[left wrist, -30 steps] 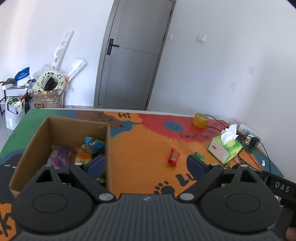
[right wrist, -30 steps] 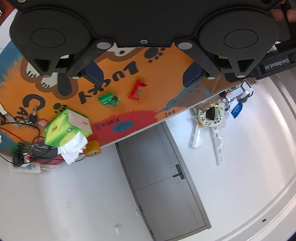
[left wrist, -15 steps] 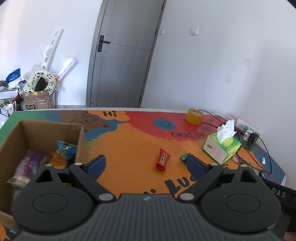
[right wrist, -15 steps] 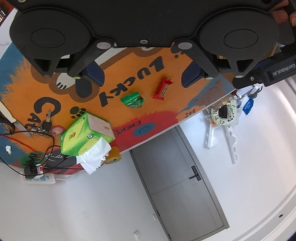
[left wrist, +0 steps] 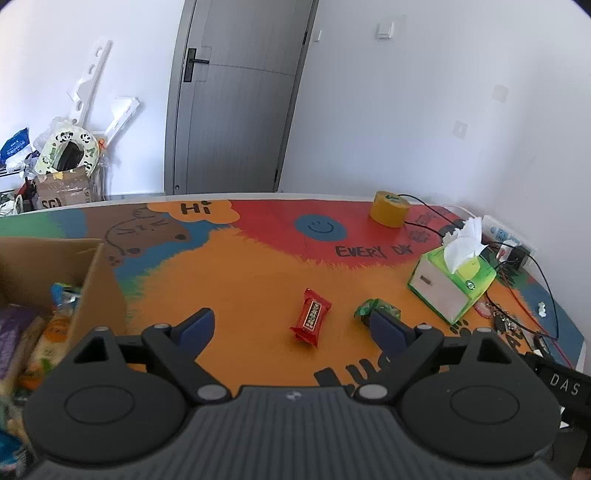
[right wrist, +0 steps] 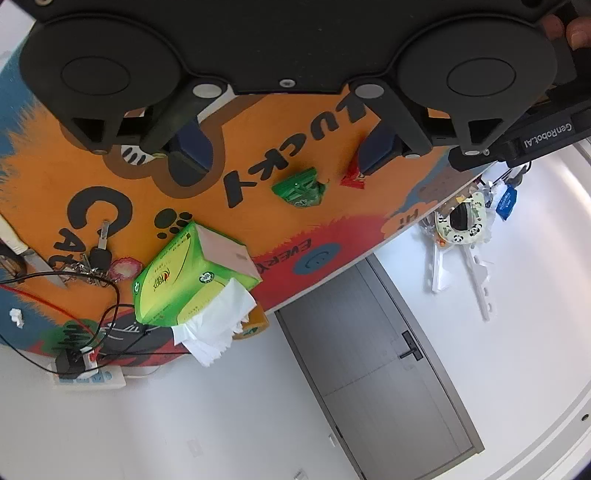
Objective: Organize snacks
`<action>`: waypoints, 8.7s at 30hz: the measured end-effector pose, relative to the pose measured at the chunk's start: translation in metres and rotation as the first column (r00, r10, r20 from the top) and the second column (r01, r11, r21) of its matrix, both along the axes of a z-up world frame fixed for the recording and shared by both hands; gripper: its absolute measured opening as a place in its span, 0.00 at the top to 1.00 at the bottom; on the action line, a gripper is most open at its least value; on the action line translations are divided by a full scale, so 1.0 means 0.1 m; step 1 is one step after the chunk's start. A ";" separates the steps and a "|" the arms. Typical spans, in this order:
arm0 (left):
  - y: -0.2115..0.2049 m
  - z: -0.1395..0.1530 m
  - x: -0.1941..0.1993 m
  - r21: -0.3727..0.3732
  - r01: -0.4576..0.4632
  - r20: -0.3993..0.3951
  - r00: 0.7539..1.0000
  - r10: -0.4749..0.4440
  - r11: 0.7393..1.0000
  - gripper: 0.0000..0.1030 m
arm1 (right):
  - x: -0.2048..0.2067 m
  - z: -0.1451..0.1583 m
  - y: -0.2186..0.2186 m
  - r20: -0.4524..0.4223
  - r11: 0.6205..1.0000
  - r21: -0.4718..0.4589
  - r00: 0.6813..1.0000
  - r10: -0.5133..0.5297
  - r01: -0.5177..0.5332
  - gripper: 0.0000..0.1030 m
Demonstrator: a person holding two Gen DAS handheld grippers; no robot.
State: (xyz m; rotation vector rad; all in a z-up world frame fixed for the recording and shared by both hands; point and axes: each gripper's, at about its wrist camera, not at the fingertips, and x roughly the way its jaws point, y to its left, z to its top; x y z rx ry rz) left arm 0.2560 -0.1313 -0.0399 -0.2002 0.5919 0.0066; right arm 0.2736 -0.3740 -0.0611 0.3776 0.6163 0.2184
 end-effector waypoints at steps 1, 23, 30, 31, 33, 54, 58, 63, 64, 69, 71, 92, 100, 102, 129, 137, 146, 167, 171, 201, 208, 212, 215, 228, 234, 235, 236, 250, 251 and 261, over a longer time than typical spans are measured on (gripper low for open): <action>-0.02 -0.01 0.04 0.001 0.001 -0.002 1.000 -0.001 1.000 0.12 | 0.04 -0.02 -0.01 -0.005 1.000 0.002 1.000 0.000 0.000 0.19; -0.19 -0.59 0.86 0.005 -0.010 -0.117 0.993 0.010 1.000 0.33 | 0.82 -0.31 0.23 -0.072 0.997 -0.024 0.995 0.073 -0.075 0.27; -0.18 -0.72 0.89 0.030 -0.007 -0.121 0.993 0.011 1.000 0.79 | 0.96 -0.34 0.40 -0.072 0.994 -0.032 0.992 0.103 -0.106 0.27; -0.16 -0.71 0.88 0.029 -0.011 -0.119 0.993 0.014 1.000 0.81 | 0.98 -0.34 0.43 -0.072 0.993 -0.033 0.992 0.107 -0.109 0.27; -0.10 -0.71 0.87 0.005 -0.020 -0.121 0.992 0.020 1.000 0.82 | 1.01 -0.35 0.49 -0.071 0.993 -0.037 0.991 0.111 -0.114 0.27; 0.10 -0.50 0.35 -0.031 -0.032 -0.101 0.994 0.029 0.999 0.82 | 0.44 -0.31 0.48 -0.067 0.994 -0.037 0.993 0.102 -0.104 0.69; 0.11 -0.38 0.20 -0.035 -0.025 -0.074 0.997 0.022 0.999 0.82 | 0.31 -0.20 0.48 -0.040 0.994 -0.033 0.994 0.099 -0.100 0.69; 0.13 -0.23 0.03 -0.038 -0.019 -0.036 0.999 0.017 0.999 0.82 | 0.18 -0.07 0.55 0.000 0.994 -0.030 0.995 0.103 -0.103 0.69; 0.14 -0.20 -0.01 -0.038 -0.018 -0.028 0.999 0.017 0.999 0.82 | 0.15 -0.05 0.55 0.008 0.994 -0.030 0.994 0.105 -0.105 0.69; 0.18 -0.08 -0.17 -0.032 -0.021 0.006 1.000 0.021 0.999 0.82 | 0.01 0.06 0.60 0.043 0.993 -0.026 0.992 0.120 -0.119 0.69; 0.20 -0.03 -0.23 -0.030 -0.025 0.018 1.000 0.025 0.999 0.82 | -0.04 0.10 0.62 0.055 0.992 -0.021 0.991 0.125 -0.124 0.69; 0.58 0.36 -0.95 -0.024 -0.111 0.128 0.985 0.113 0.994 0.82 | -0.55 0.44 0.92 0.156 0.977 0.001 0.965 0.212 -0.214 0.69; 0.84 0.44 -1.14 -0.034 -0.165 0.153 0.974 0.168 0.986 0.82 | -0.64 0.52 1.13 0.173 0.964 -0.001 0.950 0.261 -0.265 0.69; 0.92 0.45 -1.17 -0.041 -0.182 0.157 0.970 0.186 0.982 0.82 | -0.65 0.53 1.19 0.174 0.961 -0.008 0.946 0.273 -0.275 0.69; 1.83 0.35 -0.98 -0.128 -0.269 0.092 0.955 0.282 0.954 0.82 | -0.40 0.60 2.12 0.145 0.917 -0.052 0.906 0.399 -0.396 0.69; 1.98 0.27 -0.88 -0.162 -0.271 0.065 0.957 0.284 0.949 0.78 | -0.29 0.58 2.36 0.117 0.905 -0.075 0.898 0.424 -0.418 0.69; 2.23 0.31 -1.02 -0.183 -0.325 0.075 0.936 0.343 0.928 0.71 | -0.26 0.62 2.62 0.105 0.886 -0.086 0.880 0.463 -0.456 0.69; 2.45 0.32 -1.22 -0.205 -0.371 0.065 0.918 0.391 0.906 0.33 | -0.43 0.65 2.66 0.058 0.895 -0.113 0.897 0.439 -0.431 0.54; 2.32 0.33 -1.24 -0.189 -0.347 0.058 0.930 0.363 0.919 0.28 | -0.49 0.64 2.48 0.058 0.910 -0.112 0.911 0.407 -0.400 0.51; 1.58 0.62 -1.58 -0.065 -0.230 0.071 0.970 0.234 0.971 0.04 | -1.00 0.90 1.46 0.110 0.959 -0.103 0.955 0.276 -0.265 0.00; 1.49 0.64 -1.67 -0.024 -0.194 0.061 0.979 0.195 0.981 0.01 | -1.16 0.98 1.29 0.118 0.960 -0.117 0.956 0.268 -0.255 0.00; 1.44 0.66 -1.73 -0.009 -0.174 0.056 0.983 0.175 0.985 0.01 | -1.25 1.01 1.21 0.121 0.958 -0.132 0.955 0.271 -0.255 0.00; 1.41 0.67 -1.79 0.003 -0.160 0.054 0.986 0.160 0.987 0.01 | -1.32 1.02 1.13 0.121 0.957 -0.135 0.954 0.273 -0.257 0.00; 1.33 0.67 -2.05 0.087 -0.105 0.037 0.994 0.102 0.991 0.01 | -1.57 0.99 0.84 0.110 0.950 -0.140 0.949 0.295 -0.280 0.00; 1.43 0.62 -2.15 0.105 -0.111 0.025 0.994 0.109 0.988 0.01 | -1.66 0.98 0.82 0.102 0.943 -0.163 0.946 0.309 -0.290 0.00; 1.45 0.61 -2.16 0.101 -0.115 0.024 0.993 0.113 0.988 0.01 | -1.66 0.99 0.83 0.101 0.943 -0.167 0.946 0.308 -0.289 0.00; 1.47 0.62 -2.18 0.096 -0.121 0.023 0.993 0.119 0.988 0.01 | -1.66 0.99 0.83 0.099 0.942 -0.168 0.946 0.308 -0.289 0.00; 1.63 0.71 -2.35 0.098 -0.148 0.053 0.988 0.143 0.984 0.01 | -1.73 1.01 1.01 0.080 0.923 -0.195 0.933 0.351 -0.331 0.00; 1.64 0.71 -2.35 0.098 -0.147 0.053 0.988 0.142 0.984 0.01 | -1.73 1.01 1.01 0.079 0.923 -0.196 0.932 0.352 -0.332 0.00; 1.64 0.69 -2.39 0.109 -0.141 0.045 0.990 0.137 0.984 0.01 | -1.73 1.01 1.00 0.077 0.926 -0.195 0.936 0.344 -0.324 0.00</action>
